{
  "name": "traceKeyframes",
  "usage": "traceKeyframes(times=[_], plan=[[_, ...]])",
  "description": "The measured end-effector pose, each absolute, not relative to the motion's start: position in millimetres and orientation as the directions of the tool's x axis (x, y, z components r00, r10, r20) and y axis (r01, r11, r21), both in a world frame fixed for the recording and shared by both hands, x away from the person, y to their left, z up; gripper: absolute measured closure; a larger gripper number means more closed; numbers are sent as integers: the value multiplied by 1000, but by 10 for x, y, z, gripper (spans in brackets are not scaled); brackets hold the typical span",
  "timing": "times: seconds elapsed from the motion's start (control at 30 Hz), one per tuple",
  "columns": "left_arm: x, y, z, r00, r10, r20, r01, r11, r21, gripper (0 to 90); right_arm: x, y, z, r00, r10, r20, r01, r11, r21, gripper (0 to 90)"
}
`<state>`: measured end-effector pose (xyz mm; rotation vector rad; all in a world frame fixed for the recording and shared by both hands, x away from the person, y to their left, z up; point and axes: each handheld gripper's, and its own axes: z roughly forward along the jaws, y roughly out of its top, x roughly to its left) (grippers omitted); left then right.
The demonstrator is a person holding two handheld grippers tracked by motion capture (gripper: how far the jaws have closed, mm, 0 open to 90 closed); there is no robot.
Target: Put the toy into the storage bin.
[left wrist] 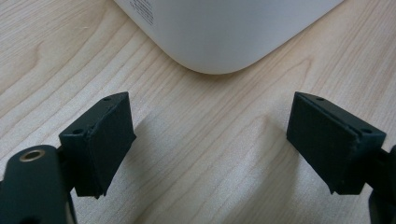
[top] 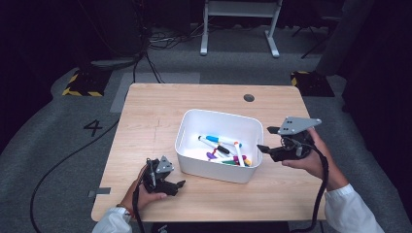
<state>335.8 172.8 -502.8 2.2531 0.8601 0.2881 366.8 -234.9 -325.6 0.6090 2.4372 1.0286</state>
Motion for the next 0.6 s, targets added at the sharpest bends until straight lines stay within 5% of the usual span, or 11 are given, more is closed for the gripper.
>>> traceKeyframes(times=[0.6], plan=[[3358, 1725, -5029, 754, 655, -43, 503, -534, 680, 149, 3587, -2948, -3737, -712, 662, -234, 341, 617, 709, 287]])
